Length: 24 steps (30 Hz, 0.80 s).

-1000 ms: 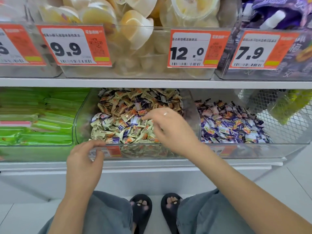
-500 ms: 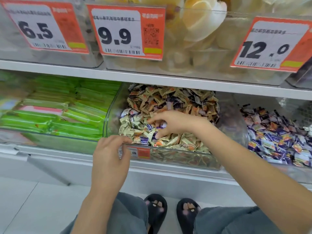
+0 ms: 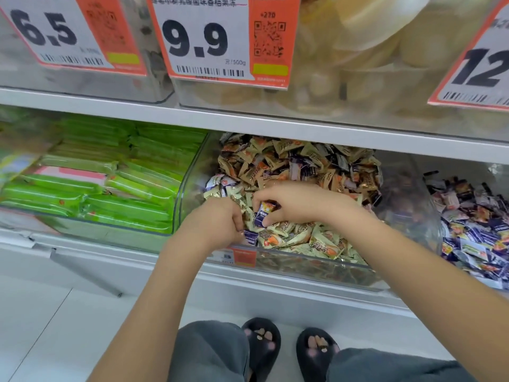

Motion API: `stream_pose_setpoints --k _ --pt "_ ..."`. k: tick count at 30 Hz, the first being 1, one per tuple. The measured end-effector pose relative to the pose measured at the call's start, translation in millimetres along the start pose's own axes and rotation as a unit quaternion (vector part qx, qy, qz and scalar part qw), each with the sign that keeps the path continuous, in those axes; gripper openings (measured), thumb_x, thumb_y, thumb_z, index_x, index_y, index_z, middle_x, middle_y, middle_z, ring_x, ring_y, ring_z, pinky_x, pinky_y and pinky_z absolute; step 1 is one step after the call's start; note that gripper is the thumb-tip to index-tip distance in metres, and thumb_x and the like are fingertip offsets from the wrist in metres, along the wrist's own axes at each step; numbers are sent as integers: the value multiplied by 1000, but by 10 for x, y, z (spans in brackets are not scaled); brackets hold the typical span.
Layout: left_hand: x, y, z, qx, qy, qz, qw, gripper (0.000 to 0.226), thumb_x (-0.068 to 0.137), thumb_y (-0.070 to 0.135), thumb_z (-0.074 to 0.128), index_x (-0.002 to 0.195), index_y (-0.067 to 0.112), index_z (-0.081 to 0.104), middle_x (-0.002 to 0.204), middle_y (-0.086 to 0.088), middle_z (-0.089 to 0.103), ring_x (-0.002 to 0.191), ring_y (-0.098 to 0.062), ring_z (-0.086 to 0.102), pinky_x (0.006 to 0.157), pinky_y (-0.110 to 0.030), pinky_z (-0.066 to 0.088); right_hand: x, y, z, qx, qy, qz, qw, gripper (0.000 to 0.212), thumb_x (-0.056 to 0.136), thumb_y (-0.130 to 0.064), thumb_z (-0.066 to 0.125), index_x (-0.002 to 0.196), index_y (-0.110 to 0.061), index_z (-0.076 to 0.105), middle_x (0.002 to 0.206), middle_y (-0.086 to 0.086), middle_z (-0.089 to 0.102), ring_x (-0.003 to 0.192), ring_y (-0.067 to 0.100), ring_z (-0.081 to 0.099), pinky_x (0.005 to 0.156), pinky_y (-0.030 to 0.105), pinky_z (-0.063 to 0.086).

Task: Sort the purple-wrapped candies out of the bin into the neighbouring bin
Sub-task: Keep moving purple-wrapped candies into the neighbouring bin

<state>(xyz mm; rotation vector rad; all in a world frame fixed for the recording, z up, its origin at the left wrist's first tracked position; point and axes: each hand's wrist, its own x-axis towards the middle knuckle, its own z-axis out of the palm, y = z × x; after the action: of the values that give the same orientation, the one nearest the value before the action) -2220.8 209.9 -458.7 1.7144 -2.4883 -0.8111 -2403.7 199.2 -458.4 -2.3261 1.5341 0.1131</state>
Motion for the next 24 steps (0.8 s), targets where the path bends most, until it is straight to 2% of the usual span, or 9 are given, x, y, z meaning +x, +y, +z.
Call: stream_pose_setpoints --k 4,6,8,11,13,15,17,20,24 --pt "-44 -73 48 -98 47 28 994 12 74 15 78 70 15 67 68 4 65 60 -3 60 62 -22 51 -77 39 -5 68 26 -8 997 21 90 -35 61 110 -33 57 107 -13 56 91 11 50 74 31 42" --pt "-2 -67 41 -79 -1 28 996 18 73 16 80 85 15 68 81 3 66 70 -3 60 68 -20 50 -99 16 -42 73 19 -15 997 19 89 -33 63 106 -31 57 99 -13 57 83 6 49 67 28 39" --pt "57 -45 17 -33 -41 21 998 29 71 19 81 96 13 67 89 0 67 84 -14 62 80 -28 52 -129 -5 -84 83 19 -20 996 16 90 -30 62 104 -31 55 90 -16 54 73 3 45 59 24 33" --pt "70 -49 23 -35 -40 39 998 30 67 22 84 93 21 68 84 7 63 84 -13 62 80 -29 53 -236 15 -140 110 60 -5 992 22 95 -26 55 117 -30 54 99 -14 58 65 11 51 54 21 39" --pt "36 -74 41 -104 -26 57 993 30 64 21 86 86 30 67 86 8 64 85 -10 62 78 -27 51 -341 58 -183 159 123 21 979 26 95 -25 54 120 -29 56 85 -19 52 52 9 47 41 13 34" --pt "33 -79 34 -127 -24 75 989 31 64 21 87 80 36 65 87 7 63 87 -10 61 76 -25 49 -435 131 -243 225 188 63 954 24 90 -21 58 112 -30 63 71 -16 50 47 6 49 38 14 32" --pt "48 -50 23 -88 -46 82 992 31 67 22 85 83 38 64 88 10 60 86 -12 61 74 -25 48 -516 201 -282 297 224 106 922 23 85 -16 62 98 -35 63 76 -16 57 52 4 61 39 16 40" --pt "56 -4 23 -73 -64 103 990 29 73 16 80 89 35 66 97 14 61 92 -16 63 82 -32 52 -605 257 -259 370 249 139 884 22 82 -10 61 87 -32 59 85 -17 58 51 0 63 44 11 44" --pt "37 -27 36 -112 -37 106 987 21 70 18 83 82 33 73 105 15 66 103 -9 60 92 -30 48 -608 247 -264 373 218 164 887 19 78 -9 56 70 -26 59 77 -4 64 58 13 61 52 24 52"
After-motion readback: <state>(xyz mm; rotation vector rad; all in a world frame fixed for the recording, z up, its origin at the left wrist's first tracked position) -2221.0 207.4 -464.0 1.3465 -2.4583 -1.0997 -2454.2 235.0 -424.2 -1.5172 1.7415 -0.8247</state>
